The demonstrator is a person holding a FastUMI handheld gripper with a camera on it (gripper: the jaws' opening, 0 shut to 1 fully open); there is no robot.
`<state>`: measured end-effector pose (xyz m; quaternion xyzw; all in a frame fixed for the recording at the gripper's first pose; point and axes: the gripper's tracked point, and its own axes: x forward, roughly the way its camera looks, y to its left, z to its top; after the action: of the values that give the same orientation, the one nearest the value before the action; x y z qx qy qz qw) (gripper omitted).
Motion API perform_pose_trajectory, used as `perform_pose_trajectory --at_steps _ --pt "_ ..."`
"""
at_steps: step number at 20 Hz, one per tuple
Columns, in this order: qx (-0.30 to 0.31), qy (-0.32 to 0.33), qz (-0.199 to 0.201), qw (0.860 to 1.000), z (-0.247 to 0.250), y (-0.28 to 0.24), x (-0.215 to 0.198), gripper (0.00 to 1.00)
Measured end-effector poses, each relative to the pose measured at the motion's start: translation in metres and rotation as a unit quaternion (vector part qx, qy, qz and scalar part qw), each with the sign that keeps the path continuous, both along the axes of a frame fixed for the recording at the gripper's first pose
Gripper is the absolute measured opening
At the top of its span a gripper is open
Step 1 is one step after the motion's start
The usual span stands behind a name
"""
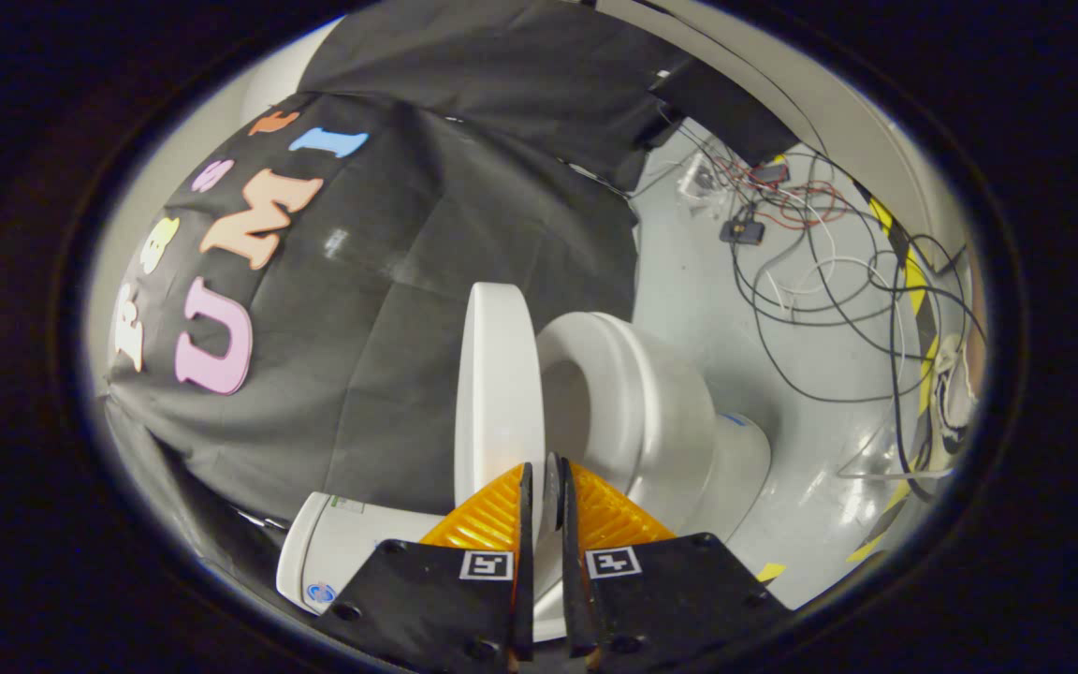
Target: Open the toilet lid.
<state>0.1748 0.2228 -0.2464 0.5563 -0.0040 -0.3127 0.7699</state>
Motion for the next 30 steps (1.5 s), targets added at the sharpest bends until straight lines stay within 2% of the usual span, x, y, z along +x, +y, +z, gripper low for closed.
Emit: perform_pose_trajectory --at_steps 10,15,23,30 --pt "-0.119 -0.011 0.074 0.99 0.09 0.037 0.023 0.14" --pt "-0.202 0.025 0.13 0.97 0.106 0.048 0.028 0.14" --pt "-0.282 0.009 0.184 0.941 0.15 0.091 0.053 0.14" --pt "-0.338 -0.009 0.24 0.91 0.181 0.142 0.081 0.17"
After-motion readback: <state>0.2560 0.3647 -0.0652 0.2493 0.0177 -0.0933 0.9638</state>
